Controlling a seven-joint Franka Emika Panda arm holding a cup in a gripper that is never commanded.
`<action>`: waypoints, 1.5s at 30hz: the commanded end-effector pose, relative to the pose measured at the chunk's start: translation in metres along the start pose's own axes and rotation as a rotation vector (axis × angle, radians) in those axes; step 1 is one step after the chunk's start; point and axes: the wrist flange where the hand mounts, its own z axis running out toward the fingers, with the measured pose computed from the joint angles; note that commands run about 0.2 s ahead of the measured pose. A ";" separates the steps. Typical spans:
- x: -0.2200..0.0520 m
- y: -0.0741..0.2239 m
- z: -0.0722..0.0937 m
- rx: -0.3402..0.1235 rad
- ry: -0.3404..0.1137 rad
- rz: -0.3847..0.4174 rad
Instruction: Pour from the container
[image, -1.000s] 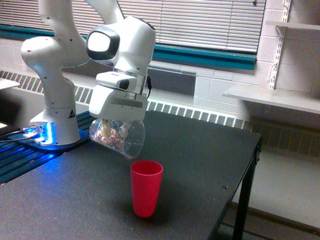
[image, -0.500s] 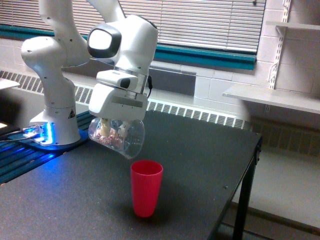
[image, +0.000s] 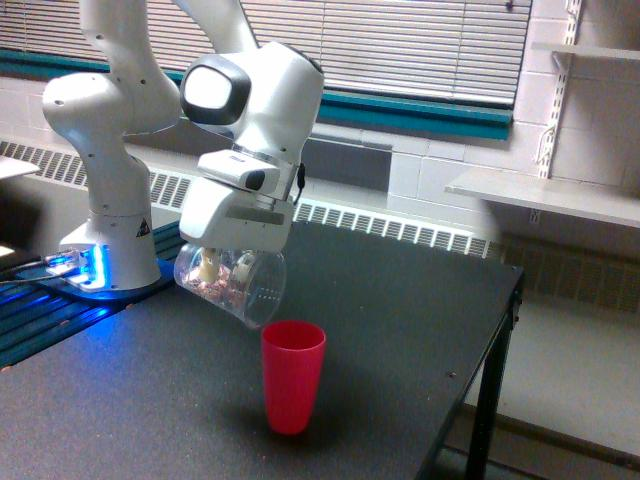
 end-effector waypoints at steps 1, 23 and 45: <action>0.008 -0.003 -0.009 -0.017 0.016 -0.040; 0.008 -0.016 -0.007 -0.069 0.000 -0.105; 0.013 -0.022 -0.014 -0.079 0.009 -0.122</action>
